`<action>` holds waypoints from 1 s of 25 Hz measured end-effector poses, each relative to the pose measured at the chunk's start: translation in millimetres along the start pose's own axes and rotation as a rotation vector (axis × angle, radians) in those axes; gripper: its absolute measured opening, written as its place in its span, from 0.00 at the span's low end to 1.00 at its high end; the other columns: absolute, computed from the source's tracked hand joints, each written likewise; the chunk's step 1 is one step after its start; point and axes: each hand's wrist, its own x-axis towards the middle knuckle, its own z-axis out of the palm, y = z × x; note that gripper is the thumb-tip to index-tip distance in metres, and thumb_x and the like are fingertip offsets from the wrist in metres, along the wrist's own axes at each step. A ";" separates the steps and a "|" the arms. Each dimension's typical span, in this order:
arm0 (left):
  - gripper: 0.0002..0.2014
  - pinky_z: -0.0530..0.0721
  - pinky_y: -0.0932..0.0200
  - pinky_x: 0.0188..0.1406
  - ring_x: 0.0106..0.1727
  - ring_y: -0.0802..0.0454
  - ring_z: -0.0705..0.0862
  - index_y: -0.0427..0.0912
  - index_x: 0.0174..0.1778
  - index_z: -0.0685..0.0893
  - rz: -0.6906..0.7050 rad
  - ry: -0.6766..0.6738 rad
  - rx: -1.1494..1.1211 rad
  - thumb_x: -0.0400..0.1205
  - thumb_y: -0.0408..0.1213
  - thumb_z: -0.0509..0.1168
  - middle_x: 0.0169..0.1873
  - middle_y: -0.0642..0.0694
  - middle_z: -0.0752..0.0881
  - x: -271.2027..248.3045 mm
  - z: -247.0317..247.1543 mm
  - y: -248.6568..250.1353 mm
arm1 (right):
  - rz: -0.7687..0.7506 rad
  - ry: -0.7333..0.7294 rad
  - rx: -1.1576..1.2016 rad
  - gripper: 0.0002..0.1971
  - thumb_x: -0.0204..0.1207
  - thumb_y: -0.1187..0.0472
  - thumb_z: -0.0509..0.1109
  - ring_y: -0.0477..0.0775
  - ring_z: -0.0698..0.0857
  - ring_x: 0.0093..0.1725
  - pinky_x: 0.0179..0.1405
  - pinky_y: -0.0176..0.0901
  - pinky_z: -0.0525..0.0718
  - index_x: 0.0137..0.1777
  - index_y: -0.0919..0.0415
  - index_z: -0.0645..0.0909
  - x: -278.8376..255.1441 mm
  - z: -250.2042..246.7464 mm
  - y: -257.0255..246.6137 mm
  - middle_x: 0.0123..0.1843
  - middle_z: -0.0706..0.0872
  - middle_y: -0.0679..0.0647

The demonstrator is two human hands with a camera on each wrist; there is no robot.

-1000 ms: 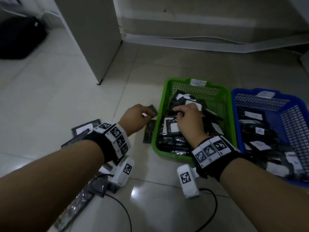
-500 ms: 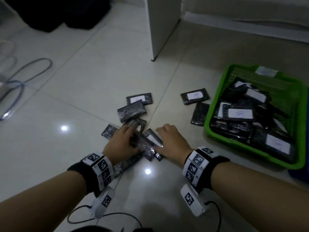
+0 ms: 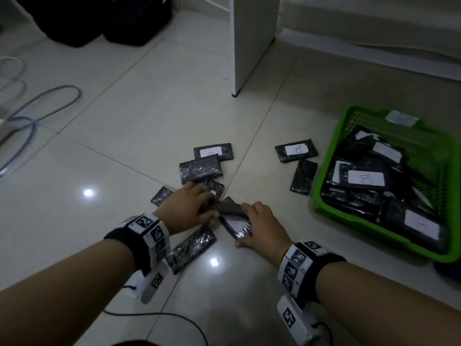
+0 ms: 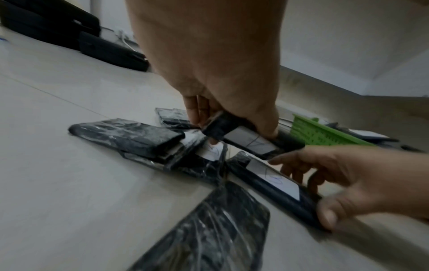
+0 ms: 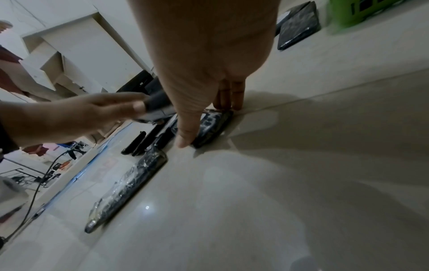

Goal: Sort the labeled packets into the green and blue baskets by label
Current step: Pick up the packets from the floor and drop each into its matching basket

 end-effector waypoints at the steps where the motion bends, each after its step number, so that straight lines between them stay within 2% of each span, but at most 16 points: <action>1: 0.28 0.77 0.54 0.52 0.55 0.50 0.77 0.54 0.58 0.78 -0.037 0.011 -0.136 0.77 0.69 0.48 0.49 0.53 0.81 -0.8 -5.9 0.2 | -0.004 0.018 -0.015 0.47 0.62 0.45 0.80 0.54 0.69 0.68 0.65 0.42 0.71 0.78 0.56 0.62 -1.3 1.5 2.6 0.66 0.71 0.53; 3: 0.21 0.77 0.58 0.42 0.45 0.51 0.81 0.56 0.50 0.77 -0.213 0.032 -0.500 0.81 0.66 0.48 0.39 0.56 0.81 -2.4 -17.7 6.3 | -0.009 0.038 -0.066 0.41 0.66 0.48 0.77 0.56 0.69 0.67 0.64 0.43 0.71 0.77 0.58 0.64 -3.6 8.0 2.7 0.66 0.72 0.55; 5: 0.13 0.80 0.62 0.36 0.38 0.54 0.85 0.53 0.50 0.78 -0.386 0.023 -0.921 0.84 0.56 0.53 0.39 0.52 0.84 0.6 -23.6 17.1 | 0.024 0.061 -0.080 0.31 0.70 0.55 0.73 0.58 0.71 0.64 0.61 0.43 0.71 0.72 0.59 0.67 -3.3 15.6 -0.2 0.63 0.73 0.57; 7: 0.12 0.83 0.62 0.33 0.35 0.55 0.86 0.45 0.51 0.81 -0.395 0.042 -1.254 0.85 0.48 0.58 0.40 0.45 0.86 6.5 -24.4 28.9 | 0.096 0.085 0.030 0.20 0.74 0.63 0.67 0.61 0.76 0.60 0.55 0.43 0.73 0.66 0.61 0.72 0.1 13.3 -2.5 0.61 0.74 0.60; 8: 0.11 0.85 0.59 0.34 0.37 0.53 0.87 0.42 0.53 0.80 -0.372 0.059 -1.348 0.84 0.45 0.60 0.42 0.41 0.87 11.4 -23.9 33.1 | 0.133 0.094 0.121 0.16 0.75 0.64 0.66 0.62 0.78 0.58 0.52 0.43 0.74 0.63 0.63 0.74 3.5 7.4 -1.8 0.59 0.75 0.61; 10: 0.12 0.87 0.57 0.36 0.39 0.50 0.87 0.36 0.59 0.78 -0.316 0.077 -1.453 0.83 0.38 0.63 0.47 0.35 0.86 23.1 -25.1 45.1 | 0.173 0.150 0.298 0.12 0.75 0.62 0.67 0.62 0.81 0.54 0.47 0.43 0.76 0.58 0.63 0.78 9.7 -12.2 3.7 0.56 0.79 0.61; 12: 0.14 0.88 0.58 0.35 0.38 0.51 0.87 0.32 0.63 0.75 -0.281 0.104 -1.530 0.82 0.30 0.63 0.48 0.36 0.85 40.6 -31.8 62.1 | 0.180 0.274 0.420 0.08 0.74 0.62 0.67 0.59 0.84 0.48 0.42 0.44 0.79 0.53 0.60 0.80 12.5 -39.5 12.0 0.50 0.83 0.58; 15: 0.15 0.89 0.57 0.38 0.43 0.47 0.87 0.31 0.64 0.76 -0.239 0.141 -1.600 0.81 0.27 0.63 0.50 0.36 0.85 65.6 -49.9 89.0 | 0.157 0.483 0.581 0.11 0.74 0.64 0.69 0.52 0.85 0.44 0.42 0.43 0.83 0.55 0.55 0.79 8.9 -82.4 21.5 0.46 0.86 0.52; 16: 0.14 0.89 0.56 0.40 0.44 0.46 0.87 0.31 0.63 0.77 -0.221 0.145 -1.626 0.81 0.27 0.63 0.50 0.36 0.85 75.4 -56.6 98.8 | 0.164 0.566 0.612 0.13 0.74 0.65 0.69 0.50 0.84 0.45 0.42 0.37 0.82 0.58 0.55 0.79 4.4 -97.3 27.8 0.46 0.85 0.50; 18: 0.13 0.89 0.55 0.42 0.46 0.46 0.86 0.33 0.62 0.78 -0.170 0.148 -1.647 0.81 0.28 0.63 0.50 0.37 0.85 93.7 -66.9 117.6 | 0.216 0.730 0.642 0.16 0.75 0.64 0.70 0.45 0.82 0.45 0.36 0.20 0.75 0.63 0.55 0.76 -6.5 -125.2 45.8 0.49 0.84 0.47; 20: 0.14 0.89 0.53 0.44 0.47 0.46 0.85 0.36 0.62 0.78 -0.104 0.131 -1.633 0.80 0.28 0.65 0.50 0.39 0.86 111.0 -73.6 137.8 | 0.302 0.871 0.662 0.18 0.76 0.64 0.69 0.42 0.80 0.40 0.29 0.15 0.73 0.65 0.55 0.72 -20.9 -149.8 70.9 0.49 0.82 0.47; 22: 0.16 0.89 0.54 0.43 0.45 0.48 0.86 0.39 0.63 0.77 -0.055 0.099 -1.609 0.80 0.28 0.66 0.49 0.41 0.87 127.4 -76.3 161.1 | 0.399 0.968 0.653 0.17 0.78 0.64 0.67 0.44 0.80 0.38 0.27 0.21 0.74 0.65 0.55 0.71 -36.5 -170.6 104.4 0.50 0.81 0.51; 24: 0.18 0.88 0.57 0.38 0.41 0.50 0.88 0.40 0.65 0.75 -0.031 0.069 -1.606 0.80 0.27 0.66 0.50 0.41 0.88 140.2 -76.6 182.1 | 0.500 0.948 0.619 0.15 0.80 0.64 0.64 0.51 0.81 0.45 0.39 0.36 0.80 0.65 0.54 0.75 -44.2 -186.6 141.4 0.55 0.83 0.55; 25: 0.19 0.88 0.57 0.37 0.40 0.50 0.88 0.41 0.66 0.74 -0.027 0.056 -1.603 0.80 0.26 0.66 0.51 0.40 0.87 145.6 -76.6 190.6 | 0.535 0.885 0.613 0.16 0.80 0.65 0.63 0.53 0.82 0.50 0.46 0.42 0.82 0.66 0.53 0.77 -43.3 -191.3 159.2 0.58 0.84 0.55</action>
